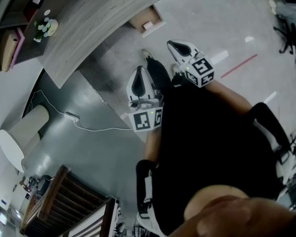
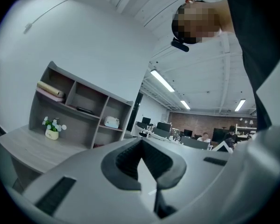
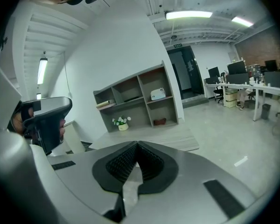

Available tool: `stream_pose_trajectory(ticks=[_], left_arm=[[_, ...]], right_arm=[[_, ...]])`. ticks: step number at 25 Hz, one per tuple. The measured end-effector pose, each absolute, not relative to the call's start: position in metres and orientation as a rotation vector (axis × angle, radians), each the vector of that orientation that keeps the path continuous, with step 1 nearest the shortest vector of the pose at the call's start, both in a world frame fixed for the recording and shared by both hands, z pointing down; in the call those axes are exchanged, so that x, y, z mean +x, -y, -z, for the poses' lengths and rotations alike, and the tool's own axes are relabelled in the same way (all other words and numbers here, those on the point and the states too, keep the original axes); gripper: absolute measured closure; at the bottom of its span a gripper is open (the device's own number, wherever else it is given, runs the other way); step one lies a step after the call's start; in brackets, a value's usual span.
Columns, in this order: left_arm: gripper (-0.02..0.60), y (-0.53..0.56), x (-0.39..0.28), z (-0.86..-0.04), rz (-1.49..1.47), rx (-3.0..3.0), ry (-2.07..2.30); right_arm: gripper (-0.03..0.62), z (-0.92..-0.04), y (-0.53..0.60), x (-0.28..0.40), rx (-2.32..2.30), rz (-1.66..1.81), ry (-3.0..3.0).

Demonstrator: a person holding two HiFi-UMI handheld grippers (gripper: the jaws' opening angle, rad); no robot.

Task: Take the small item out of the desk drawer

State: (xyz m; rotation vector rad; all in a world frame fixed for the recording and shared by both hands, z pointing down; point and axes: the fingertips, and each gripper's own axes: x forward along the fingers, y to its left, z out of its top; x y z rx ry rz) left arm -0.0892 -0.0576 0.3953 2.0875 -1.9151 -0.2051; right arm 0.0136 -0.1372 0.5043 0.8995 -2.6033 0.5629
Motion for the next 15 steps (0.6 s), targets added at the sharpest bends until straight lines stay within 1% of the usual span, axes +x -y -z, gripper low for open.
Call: stream_pose_trajectory(ticks=[8, 15], left_arm=[[0.584, 0.117, -0.143, -0.428, 0.178, 2.034, 1.9], [0.584, 0.159, -0.169, -0.455, 0.153, 2.029, 1.87]], right_arm=[[0.594, -0.574, 0.191, -0.029, 0.896, -0.632, 2.471], [0.594, -0.638, 0.23, -0.055, 0.887, -0.694, 2.342]])
